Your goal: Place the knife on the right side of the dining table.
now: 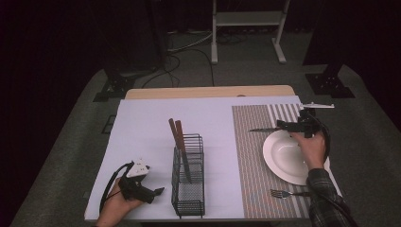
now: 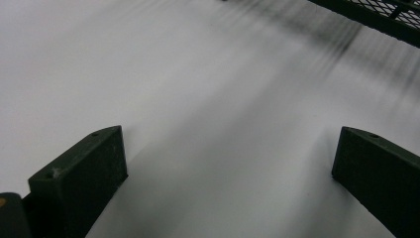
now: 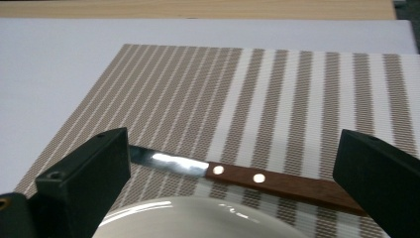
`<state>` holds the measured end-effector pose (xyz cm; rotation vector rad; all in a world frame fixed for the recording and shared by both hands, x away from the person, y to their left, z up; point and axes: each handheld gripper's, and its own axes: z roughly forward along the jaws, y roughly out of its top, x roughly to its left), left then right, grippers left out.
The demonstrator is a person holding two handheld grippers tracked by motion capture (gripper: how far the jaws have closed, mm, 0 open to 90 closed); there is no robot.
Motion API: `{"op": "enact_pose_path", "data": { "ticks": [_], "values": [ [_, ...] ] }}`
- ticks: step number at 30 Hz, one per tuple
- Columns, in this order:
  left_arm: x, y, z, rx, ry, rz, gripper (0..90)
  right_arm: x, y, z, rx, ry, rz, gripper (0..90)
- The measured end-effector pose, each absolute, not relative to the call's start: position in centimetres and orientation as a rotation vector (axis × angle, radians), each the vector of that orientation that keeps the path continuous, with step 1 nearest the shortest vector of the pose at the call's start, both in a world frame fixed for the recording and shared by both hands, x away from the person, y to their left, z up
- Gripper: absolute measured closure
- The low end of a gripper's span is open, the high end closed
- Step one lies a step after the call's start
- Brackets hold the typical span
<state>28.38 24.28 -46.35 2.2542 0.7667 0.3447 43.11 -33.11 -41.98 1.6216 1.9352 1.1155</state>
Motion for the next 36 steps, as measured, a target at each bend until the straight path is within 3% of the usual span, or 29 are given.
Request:
{"op": "enact_pose_path", "data": {
  "ticks": [36],
  "values": [
    [28.4, 24.3, -46.3, 2.255, 0.767, 0.344, 0.0, 36.5, -24.9, -39.6, 1.246, 2.256, 1.247, 0.6]
  ]
}}
